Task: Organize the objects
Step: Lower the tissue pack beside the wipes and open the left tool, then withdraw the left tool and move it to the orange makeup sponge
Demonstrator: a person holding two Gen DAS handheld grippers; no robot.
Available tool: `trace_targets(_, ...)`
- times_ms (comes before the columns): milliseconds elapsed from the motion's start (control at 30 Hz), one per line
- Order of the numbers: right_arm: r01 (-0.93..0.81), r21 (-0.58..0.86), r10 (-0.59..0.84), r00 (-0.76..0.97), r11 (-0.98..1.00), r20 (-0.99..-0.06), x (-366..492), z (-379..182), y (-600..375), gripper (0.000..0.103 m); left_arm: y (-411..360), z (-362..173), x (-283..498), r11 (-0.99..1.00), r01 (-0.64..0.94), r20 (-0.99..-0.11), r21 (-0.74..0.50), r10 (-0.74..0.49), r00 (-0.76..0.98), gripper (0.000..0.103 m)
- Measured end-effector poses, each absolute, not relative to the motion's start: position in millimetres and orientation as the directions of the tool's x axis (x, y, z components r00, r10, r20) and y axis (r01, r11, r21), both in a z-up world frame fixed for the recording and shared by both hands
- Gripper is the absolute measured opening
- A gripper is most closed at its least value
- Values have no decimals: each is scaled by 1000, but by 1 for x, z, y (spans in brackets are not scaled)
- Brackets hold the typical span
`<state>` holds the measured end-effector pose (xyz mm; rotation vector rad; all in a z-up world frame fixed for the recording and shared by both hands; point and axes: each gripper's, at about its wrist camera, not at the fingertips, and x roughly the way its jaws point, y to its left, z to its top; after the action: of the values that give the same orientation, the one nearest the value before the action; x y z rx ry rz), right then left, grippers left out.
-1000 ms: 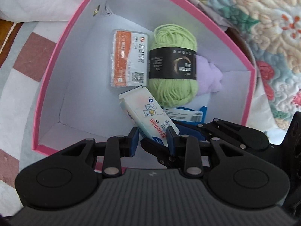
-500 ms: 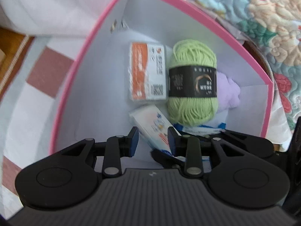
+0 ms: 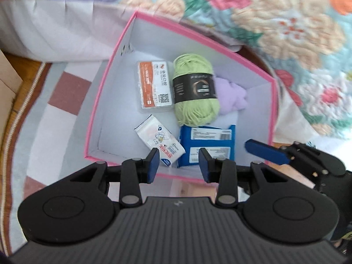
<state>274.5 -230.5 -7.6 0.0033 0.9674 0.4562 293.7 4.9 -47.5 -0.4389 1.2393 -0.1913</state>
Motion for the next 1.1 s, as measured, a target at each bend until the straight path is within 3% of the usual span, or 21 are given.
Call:
trace_targets(333,-444,64,341,581,894,-739,207,70,-205,55,16,38,241,904,34,-836,-426,-408,366,45)
trace_targets(600,-476,46,353,581,878,-733,151,94,-189,56,18,88,186,924,169,-821,-342,-382,425,52)
trace_targets(800,-427,179,402,517,886,-756,121,89,-197,56,13,86,152,903,272,-820,-332,-419,391,57)
trace_targets(1100,-377,157,355,540,913,-763,86,58,-215,57,0,43,133,890,294,-837,-349,-437,330,58)
